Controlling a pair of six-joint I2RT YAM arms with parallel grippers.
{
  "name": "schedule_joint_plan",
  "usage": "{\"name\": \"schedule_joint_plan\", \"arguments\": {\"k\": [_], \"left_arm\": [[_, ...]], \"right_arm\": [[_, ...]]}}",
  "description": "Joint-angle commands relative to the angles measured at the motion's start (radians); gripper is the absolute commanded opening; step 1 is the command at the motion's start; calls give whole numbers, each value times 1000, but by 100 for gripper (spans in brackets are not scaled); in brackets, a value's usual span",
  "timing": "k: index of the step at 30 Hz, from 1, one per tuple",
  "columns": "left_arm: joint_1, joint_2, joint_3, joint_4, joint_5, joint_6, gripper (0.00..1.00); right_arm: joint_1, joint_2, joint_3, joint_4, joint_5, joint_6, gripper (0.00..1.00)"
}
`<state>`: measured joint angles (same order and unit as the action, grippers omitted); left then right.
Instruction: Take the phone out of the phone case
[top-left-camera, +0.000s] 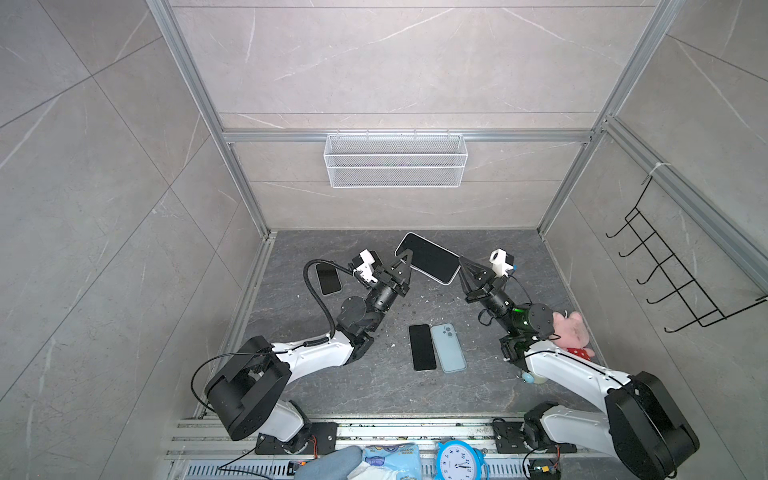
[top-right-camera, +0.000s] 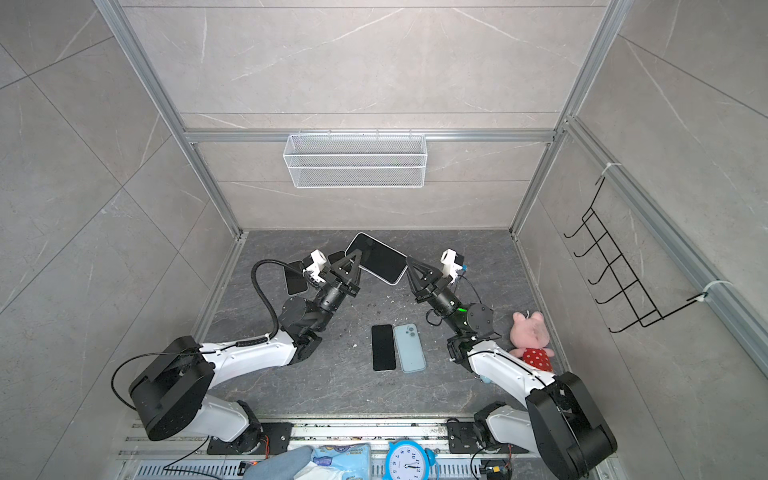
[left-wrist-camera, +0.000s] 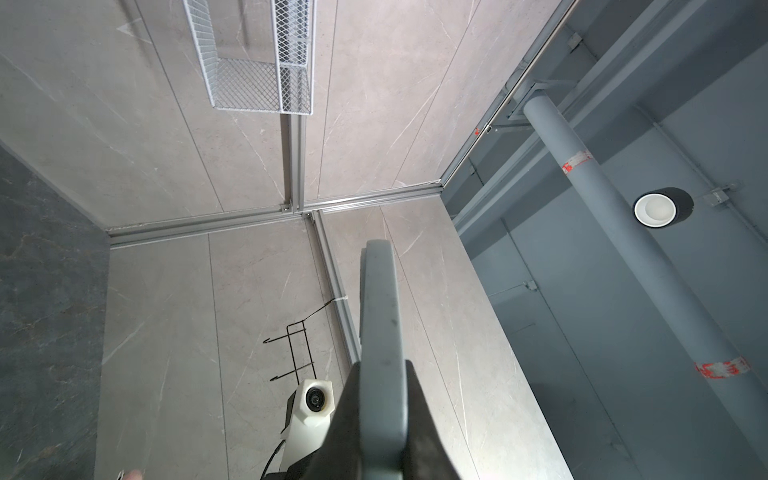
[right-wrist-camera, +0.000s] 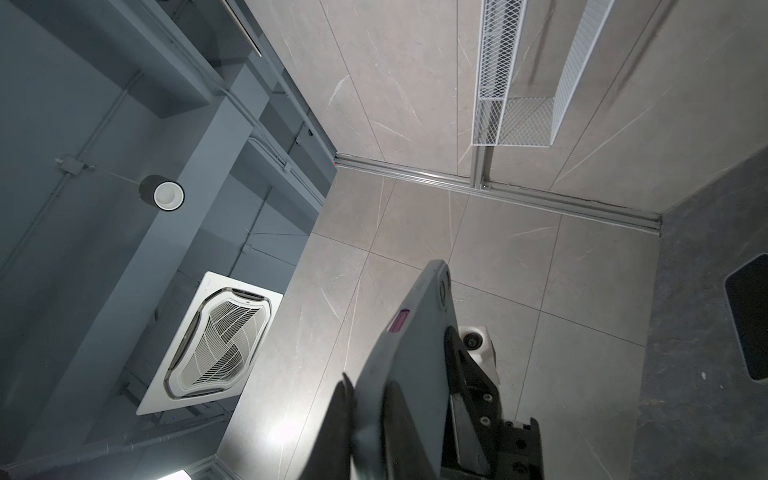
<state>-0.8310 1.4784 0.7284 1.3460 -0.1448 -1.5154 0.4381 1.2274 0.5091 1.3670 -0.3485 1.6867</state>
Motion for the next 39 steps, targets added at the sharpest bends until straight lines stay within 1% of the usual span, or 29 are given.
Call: {"name": "schedule_joint_plan", "arguments": {"k": [1, 8, 13, 19, 27, 33, 39], "left_arm": [[-44, 11, 75, 67, 51, -5, 0], [-60, 45, 143, 68, 38, 1, 0], [-67, 70, 199, 68, 37, 6, 0], [-70, 94, 235, 68, 27, 7, 0], [-69, 108, 291, 68, 34, 20, 0], [-67, 112, 316, 67, 27, 30, 0], [-66, 123, 350, 68, 27, 39, 0]], "right_arm": [[8, -17, 67, 101, 41, 66, 5], [7, 25, 147, 101, 77, 135, 8], [8, 61, 164, 101, 127, 183, 9], [5, 89, 143, 101, 190, 222, 10], [5, 155, 148, 102, 225, 268, 10], [5, 183, 116, 103, 269, 305, 10], [6, 220, 125, 103, 268, 345, 10]]}}
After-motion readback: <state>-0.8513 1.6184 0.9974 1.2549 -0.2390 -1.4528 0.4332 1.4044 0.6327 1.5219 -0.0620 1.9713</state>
